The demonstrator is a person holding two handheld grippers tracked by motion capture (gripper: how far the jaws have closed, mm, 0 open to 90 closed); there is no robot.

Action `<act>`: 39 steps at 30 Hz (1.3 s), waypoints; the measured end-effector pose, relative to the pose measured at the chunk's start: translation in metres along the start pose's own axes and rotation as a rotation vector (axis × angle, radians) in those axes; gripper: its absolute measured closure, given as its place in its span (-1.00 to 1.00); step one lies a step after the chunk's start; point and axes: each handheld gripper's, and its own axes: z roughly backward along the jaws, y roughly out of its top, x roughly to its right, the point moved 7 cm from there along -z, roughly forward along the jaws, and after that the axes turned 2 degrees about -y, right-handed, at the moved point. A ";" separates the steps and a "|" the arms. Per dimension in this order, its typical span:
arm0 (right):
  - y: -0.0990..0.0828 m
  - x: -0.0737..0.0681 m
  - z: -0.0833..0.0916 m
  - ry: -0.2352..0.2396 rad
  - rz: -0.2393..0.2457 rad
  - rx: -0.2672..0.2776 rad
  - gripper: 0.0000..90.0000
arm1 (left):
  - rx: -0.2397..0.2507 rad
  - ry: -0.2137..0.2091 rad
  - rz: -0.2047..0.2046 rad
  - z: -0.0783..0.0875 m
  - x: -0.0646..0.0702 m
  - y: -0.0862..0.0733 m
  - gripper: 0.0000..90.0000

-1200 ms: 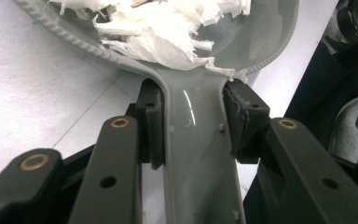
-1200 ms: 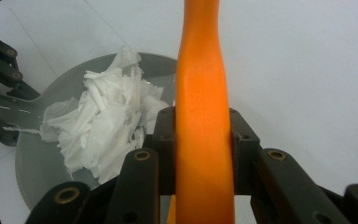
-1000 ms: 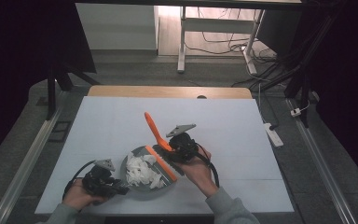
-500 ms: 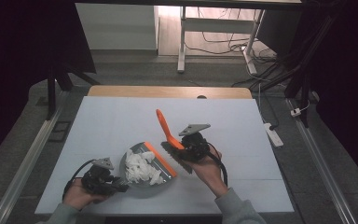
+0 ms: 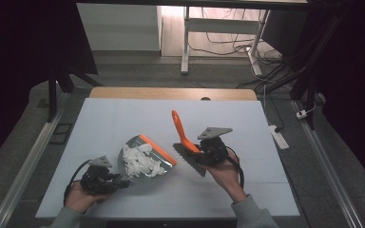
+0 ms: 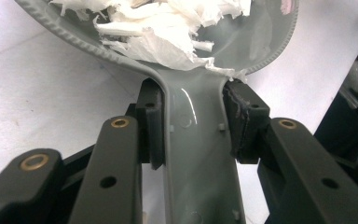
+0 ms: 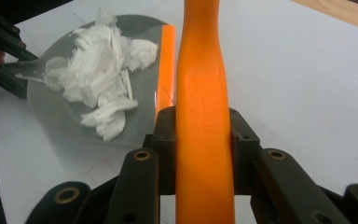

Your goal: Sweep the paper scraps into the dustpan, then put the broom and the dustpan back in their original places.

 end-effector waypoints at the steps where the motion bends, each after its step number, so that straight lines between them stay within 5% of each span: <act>1: 0.000 0.001 0.001 0.000 0.000 0.003 0.56 | 0.007 0.003 0.002 0.000 0.000 0.001 0.37; 20: -0.014 0.020 0.012 -0.011 -0.021 0.002 0.55 | 0.060 0.052 0.036 0.006 0.001 0.003 0.37; 39: -0.038 0.038 0.025 -0.018 -0.050 -0.014 0.55 | 0.120 0.120 0.146 0.010 -0.008 0.002 0.37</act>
